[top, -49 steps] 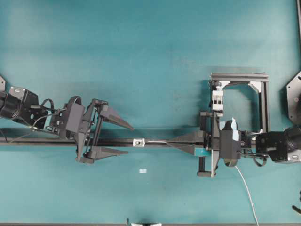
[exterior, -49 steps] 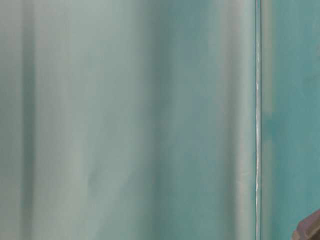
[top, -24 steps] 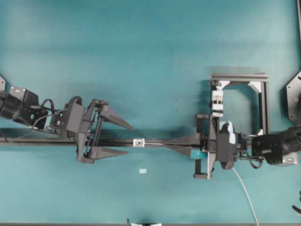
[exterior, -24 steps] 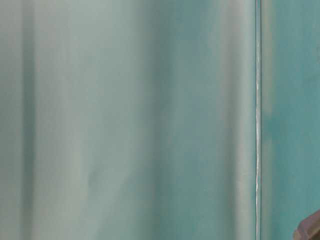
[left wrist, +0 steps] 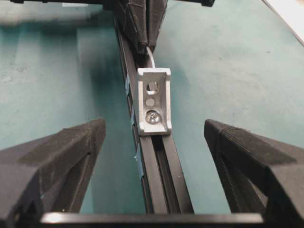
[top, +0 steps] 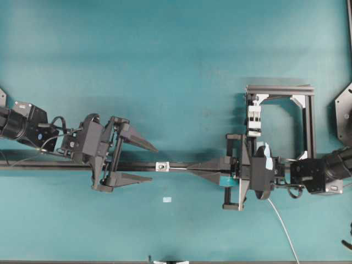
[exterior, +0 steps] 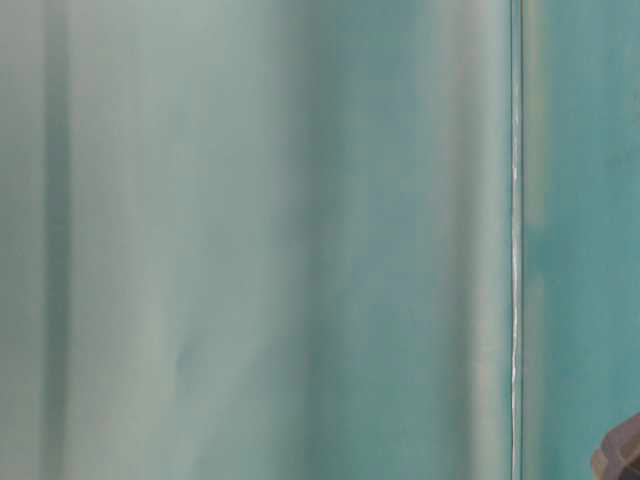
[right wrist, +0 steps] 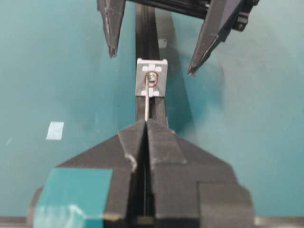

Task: Insert the wire through the hole in the metal fitting marked with a red label. (retake)
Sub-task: 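Align the wire tip with the bracket hole using the right gripper, then push the wire tip through the bracket hole toward the left gripper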

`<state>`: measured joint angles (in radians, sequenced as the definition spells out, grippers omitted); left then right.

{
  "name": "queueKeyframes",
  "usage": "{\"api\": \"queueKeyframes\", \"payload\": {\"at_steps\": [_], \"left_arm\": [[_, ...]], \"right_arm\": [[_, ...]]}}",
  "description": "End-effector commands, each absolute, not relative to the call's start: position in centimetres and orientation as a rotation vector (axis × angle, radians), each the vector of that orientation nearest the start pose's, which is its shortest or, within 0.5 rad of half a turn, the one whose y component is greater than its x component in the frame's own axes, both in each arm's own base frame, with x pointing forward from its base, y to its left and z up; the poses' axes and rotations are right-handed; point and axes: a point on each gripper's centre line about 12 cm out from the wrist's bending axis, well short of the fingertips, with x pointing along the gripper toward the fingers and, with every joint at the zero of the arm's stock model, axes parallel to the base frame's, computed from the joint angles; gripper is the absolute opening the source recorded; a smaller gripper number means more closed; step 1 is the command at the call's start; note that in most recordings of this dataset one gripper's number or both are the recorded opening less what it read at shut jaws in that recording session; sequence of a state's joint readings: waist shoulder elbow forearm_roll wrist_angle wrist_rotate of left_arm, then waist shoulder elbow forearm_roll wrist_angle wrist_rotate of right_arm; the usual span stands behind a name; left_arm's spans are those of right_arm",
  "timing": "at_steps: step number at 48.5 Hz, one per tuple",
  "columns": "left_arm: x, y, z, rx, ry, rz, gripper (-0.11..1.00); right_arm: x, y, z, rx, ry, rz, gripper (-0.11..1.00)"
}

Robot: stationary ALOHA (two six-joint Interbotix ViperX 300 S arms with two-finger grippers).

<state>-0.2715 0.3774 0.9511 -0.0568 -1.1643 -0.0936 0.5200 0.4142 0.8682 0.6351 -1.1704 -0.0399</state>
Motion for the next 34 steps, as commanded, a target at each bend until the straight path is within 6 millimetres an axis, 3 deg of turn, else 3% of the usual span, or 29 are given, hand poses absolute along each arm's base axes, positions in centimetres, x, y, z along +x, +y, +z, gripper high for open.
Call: {"api": "queueKeyframes", "payload": {"at_steps": [1, 34], "left_arm": [[34.6, -9.1, 8.0, -0.094, 0.15, -0.214, 0.54], [34.7, -9.2, 8.1, -0.095, 0.145, -0.214, 0.54]], "right_arm": [[34.6, 12.2, 7.5, 0.149, 0.142, -0.08, 0.03], [36.2, 11.9, 7.1, 0.161, 0.152, -0.105, 0.03]]}}
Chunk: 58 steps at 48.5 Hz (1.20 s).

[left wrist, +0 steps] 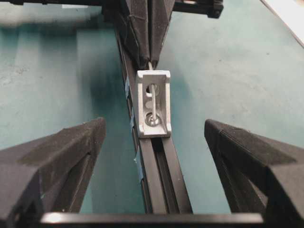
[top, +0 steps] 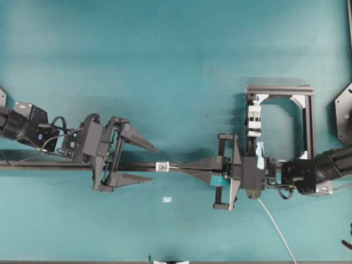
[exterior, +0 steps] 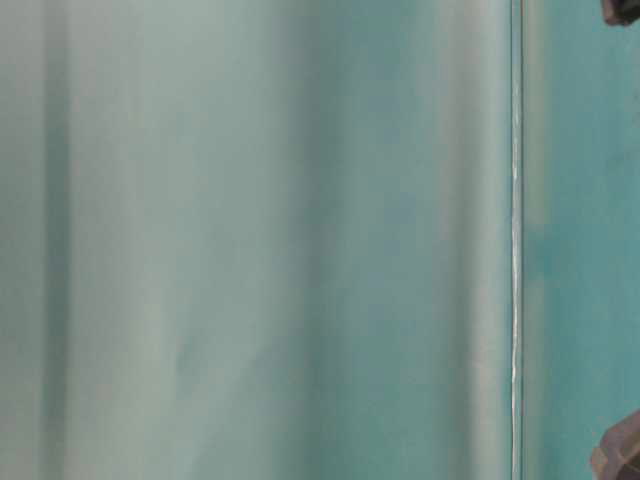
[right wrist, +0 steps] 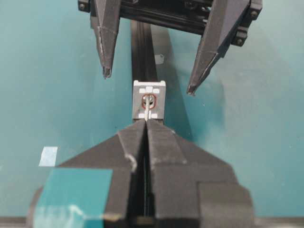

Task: Insert the wire through the hole in the metal fitting marked with a red label. (retake)
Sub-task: 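Push the wire tip through the bracket hole toward the left gripper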

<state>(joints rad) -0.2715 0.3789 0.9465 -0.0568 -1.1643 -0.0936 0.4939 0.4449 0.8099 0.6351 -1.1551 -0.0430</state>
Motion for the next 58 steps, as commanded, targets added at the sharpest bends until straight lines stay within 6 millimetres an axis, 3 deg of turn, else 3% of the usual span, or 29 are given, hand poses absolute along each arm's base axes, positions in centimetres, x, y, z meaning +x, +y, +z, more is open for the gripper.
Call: {"api": "queueKeyframes", "payload": {"at_steps": [1, 58], "left_arm": [[34.7, -9.2, 8.1, -0.095, 0.145, -0.214, 0.53], [34.8, -9.4, 8.5, -0.099, 0.132, -0.219, 0.52]], "right_arm": [[36.2, 11.9, 7.0, 0.159, 0.153, -0.105, 0.03], [37.8, 12.0, 6.5, 0.144, 0.177, -0.113, 0.03]]}}
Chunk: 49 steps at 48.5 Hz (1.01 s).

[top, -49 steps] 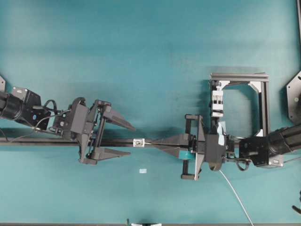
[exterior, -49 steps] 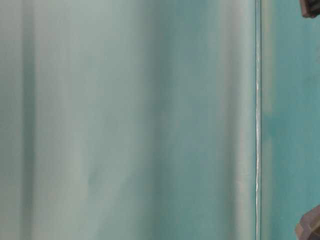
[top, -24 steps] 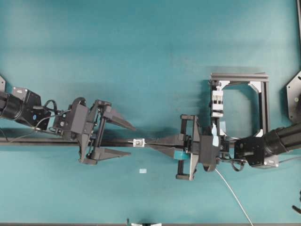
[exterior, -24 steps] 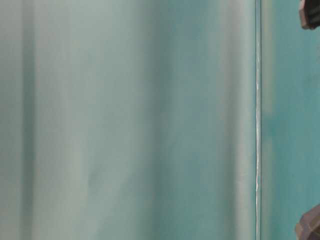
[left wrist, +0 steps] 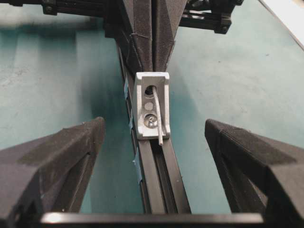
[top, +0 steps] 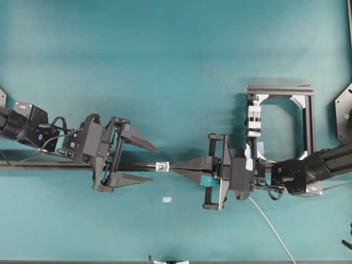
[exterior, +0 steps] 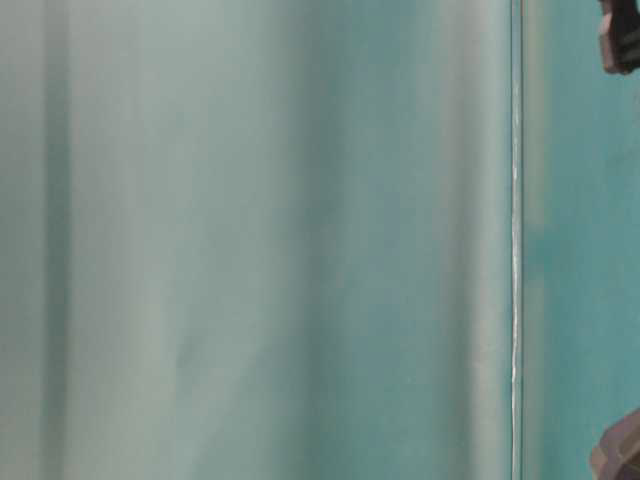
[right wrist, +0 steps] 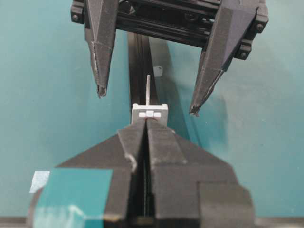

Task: Insert the wire through the hole in the metal fitting marked with a red label. (retake)
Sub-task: 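Push the wire tip through the bracket hole toward the left gripper, then grasp the protruding wire tip with the left gripper and pull left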

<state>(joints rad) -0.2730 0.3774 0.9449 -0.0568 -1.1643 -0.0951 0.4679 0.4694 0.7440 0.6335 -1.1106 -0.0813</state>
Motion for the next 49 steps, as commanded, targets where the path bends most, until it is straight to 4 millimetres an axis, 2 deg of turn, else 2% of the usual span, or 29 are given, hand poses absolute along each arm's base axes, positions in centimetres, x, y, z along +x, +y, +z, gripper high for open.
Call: {"api": "queueKeyframes", "payload": {"at_steps": [1, 9, 16, 22, 31, 34, 38, 49], "left_arm": [[34.84, -9.39, 8.6, -0.099, 0.131, -0.219, 0.52], [35.03, -9.75, 8.79, -0.101, 0.122, -0.229, 0.51], [35.04, -9.87, 8.82, -0.103, 0.121, -0.232, 0.43], [35.12, -9.95, 8.88, -0.102, 0.118, -0.234, 0.3], [35.21, -10.04, 9.15, -0.105, 0.111, -0.236, -0.01], [35.22, -10.04, 9.3, -0.105, 0.108, -0.236, -0.07], [35.2, -10.11, 9.3, -0.105, 0.108, -0.239, -0.1], [35.51, -10.28, 8.95, -0.1, 0.149, -0.239, -0.1]], "right_arm": [[37.75, 11.96, 6.49, 0.143, 0.178, -0.113, 0.03], [37.79, 11.98, 6.53, 0.144, 0.177, -0.113, 0.03], [37.79, 11.98, 6.53, 0.144, 0.177, -0.113, 0.03], [37.74, 11.96, 6.46, 0.143, 0.181, -0.113, 0.03], [37.78, 11.99, 6.47, 0.144, 0.182, -0.113, 0.03], [37.76, 11.91, 6.44, 0.143, 0.183, -0.114, 0.03], [37.74, 11.98, 6.41, 0.144, 0.186, -0.112, 0.03], [37.76, 12.01, 6.31, 0.145, 0.192, -0.112, 0.03]]}}
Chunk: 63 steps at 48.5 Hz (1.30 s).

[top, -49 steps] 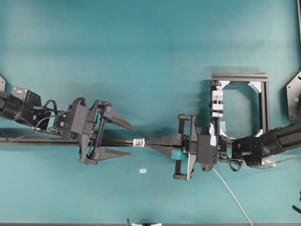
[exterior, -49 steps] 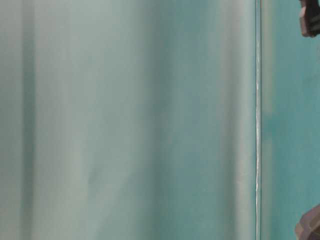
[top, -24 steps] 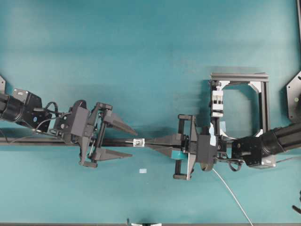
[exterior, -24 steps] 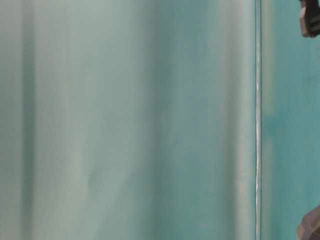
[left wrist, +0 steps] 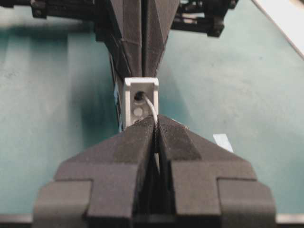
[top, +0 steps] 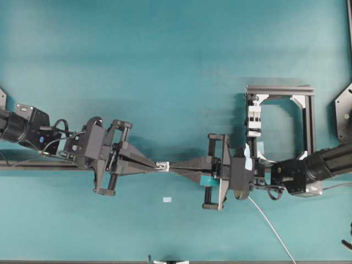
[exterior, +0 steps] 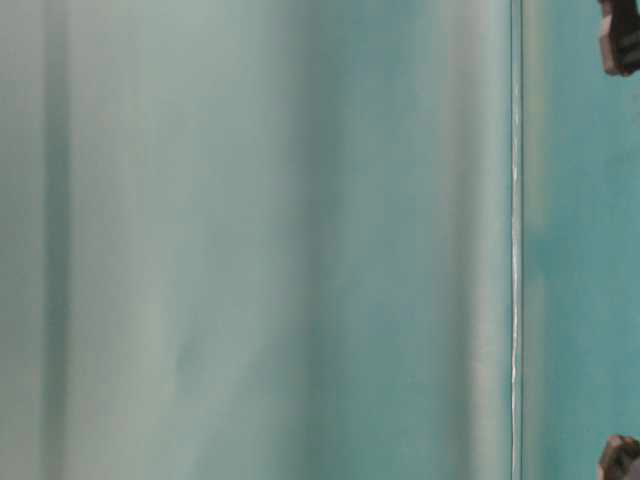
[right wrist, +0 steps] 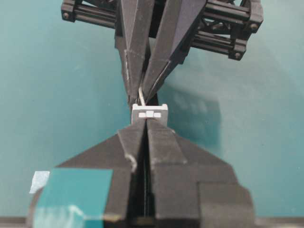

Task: Insert the wire through the hole in the metal fitting marked with a red label. (retake)
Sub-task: 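Grasp the protruding wire tip with the left gripper and pull left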

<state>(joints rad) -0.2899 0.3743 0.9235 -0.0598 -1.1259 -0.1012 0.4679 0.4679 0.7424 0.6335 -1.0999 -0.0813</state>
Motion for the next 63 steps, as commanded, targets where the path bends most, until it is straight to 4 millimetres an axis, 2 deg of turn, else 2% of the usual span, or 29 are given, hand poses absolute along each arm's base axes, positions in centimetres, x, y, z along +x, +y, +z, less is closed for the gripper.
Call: {"api": "queueKeyframes", "payload": {"at_steps": [1, 28, 31, 46, 63], "left_arm": [[35.6, -10.3, 8.9, -0.1, 0.152, -0.239, -0.1], [35.7, -10.4, 9.0, -0.099, 0.16, -0.24, -0.1], [35.7, -10.4, 9.1, -0.099, 0.158, -0.242, -0.1], [35.5, -10.4, 9.5, -0.097, 0.16, -0.245, -0.1], [35.3, -10.6, 9.6, -0.095, 0.171, -0.251, -0.1]], "right_arm": [[37.8, 12.0, 6.4, 0.146, 0.192, -0.11, 0.03], [37.9, 12.0, 5.8, 0.155, 0.252, -0.108, 0.03], [37.8, 12.1, 6.0, 0.157, 0.249, -0.104, 0.12], [37.1, 11.9, 7.5, 0.168, 0.245, -0.091, 0.89], [36.9, 11.9, 7.4, 0.168, 0.25, -0.091, 0.9]]}}
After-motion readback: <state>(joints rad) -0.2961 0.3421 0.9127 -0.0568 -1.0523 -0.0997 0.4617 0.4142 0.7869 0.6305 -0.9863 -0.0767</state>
